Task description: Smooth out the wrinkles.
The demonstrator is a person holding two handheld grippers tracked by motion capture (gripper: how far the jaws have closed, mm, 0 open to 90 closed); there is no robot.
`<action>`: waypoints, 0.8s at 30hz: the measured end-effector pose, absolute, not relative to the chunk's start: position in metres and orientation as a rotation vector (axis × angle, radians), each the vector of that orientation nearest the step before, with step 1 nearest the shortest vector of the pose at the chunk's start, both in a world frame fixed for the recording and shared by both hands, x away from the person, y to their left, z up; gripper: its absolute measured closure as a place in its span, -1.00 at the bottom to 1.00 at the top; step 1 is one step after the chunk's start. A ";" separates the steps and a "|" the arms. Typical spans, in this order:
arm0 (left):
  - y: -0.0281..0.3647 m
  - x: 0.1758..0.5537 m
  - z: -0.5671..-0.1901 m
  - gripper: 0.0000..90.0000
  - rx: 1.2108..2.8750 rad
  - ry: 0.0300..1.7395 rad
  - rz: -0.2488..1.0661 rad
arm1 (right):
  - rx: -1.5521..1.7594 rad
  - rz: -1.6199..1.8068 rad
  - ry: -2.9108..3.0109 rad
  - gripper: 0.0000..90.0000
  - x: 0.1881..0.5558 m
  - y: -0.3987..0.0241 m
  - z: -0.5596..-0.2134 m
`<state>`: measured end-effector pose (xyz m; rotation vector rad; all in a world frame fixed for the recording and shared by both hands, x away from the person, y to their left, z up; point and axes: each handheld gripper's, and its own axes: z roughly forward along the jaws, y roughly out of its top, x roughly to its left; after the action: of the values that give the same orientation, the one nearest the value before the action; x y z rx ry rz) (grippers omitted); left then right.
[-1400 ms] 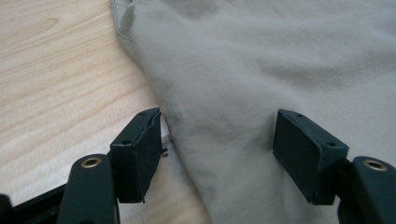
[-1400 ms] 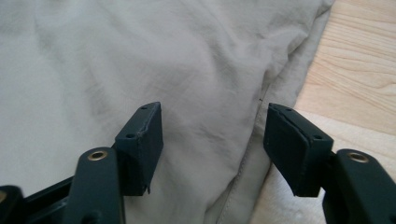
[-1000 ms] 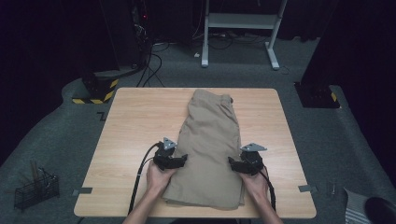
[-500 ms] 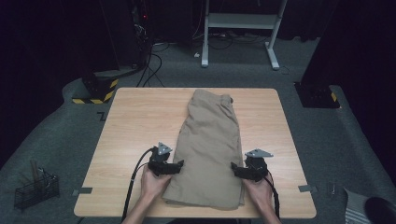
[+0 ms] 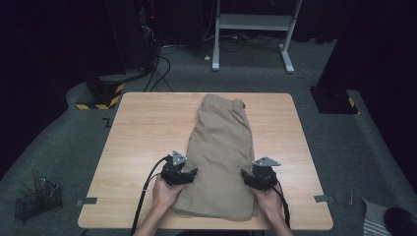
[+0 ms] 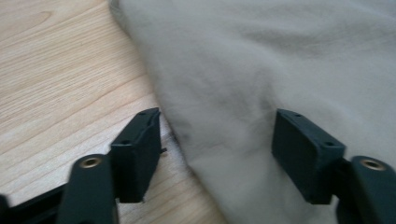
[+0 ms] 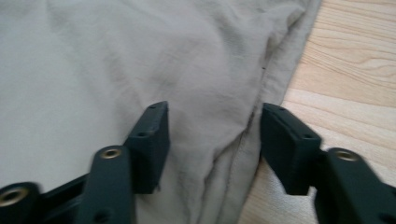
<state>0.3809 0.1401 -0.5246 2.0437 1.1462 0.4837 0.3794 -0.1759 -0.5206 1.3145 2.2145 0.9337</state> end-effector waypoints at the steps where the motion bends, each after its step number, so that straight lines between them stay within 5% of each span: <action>1: 0.139 0.381 -0.525 -0.15 2.044 1.137 0.483 | 1.309 0.933 2.218 0.06 0.379 -0.175 -0.520; 17: 0.133 0.380 -0.521 0.62 2.059 1.106 0.426 | 1.267 0.982 2.287 0.77 0.379 -0.176 -0.518; 24: 0.134 0.381 -0.522 0.86 2.046 1.100 0.378 | 1.264 1.009 2.306 0.91 0.379 -0.177 -0.519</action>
<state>0.3814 0.1342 -0.5219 2.0455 1.0998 0.3778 0.3793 -0.1771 -0.5190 1.2641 2.3057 1.0093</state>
